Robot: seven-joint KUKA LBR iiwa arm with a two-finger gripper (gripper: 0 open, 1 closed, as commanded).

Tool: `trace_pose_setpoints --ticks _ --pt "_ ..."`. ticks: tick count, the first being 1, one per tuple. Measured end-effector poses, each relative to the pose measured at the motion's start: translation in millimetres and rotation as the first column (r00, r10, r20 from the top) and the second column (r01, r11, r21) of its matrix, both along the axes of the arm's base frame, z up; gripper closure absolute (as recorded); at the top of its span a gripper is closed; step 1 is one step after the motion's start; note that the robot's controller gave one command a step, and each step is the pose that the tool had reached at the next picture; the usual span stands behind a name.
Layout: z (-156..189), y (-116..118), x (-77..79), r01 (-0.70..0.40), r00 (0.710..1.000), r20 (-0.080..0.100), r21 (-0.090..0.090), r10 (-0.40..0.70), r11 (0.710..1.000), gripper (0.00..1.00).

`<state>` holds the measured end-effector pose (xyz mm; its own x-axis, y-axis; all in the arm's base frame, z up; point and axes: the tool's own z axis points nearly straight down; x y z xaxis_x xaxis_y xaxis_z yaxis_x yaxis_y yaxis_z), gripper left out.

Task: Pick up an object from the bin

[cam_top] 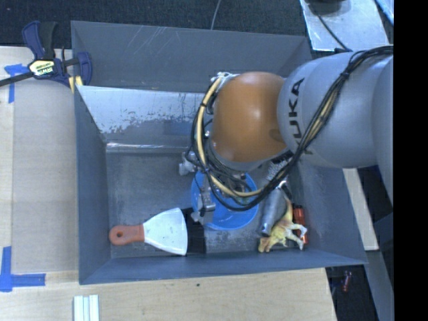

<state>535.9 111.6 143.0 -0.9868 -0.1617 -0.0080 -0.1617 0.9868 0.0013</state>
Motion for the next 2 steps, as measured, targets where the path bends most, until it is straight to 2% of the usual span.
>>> trace_pose_setpoints --ticks 1,2 --pt "-40 -53 -17.4 0.229 0.973 -0.011 -0.001 -0.229 0.973 0.00" --pt "-66 19 -37.6 0.179 0.984 0.007 -0.001 -0.179 0.984 0.00"
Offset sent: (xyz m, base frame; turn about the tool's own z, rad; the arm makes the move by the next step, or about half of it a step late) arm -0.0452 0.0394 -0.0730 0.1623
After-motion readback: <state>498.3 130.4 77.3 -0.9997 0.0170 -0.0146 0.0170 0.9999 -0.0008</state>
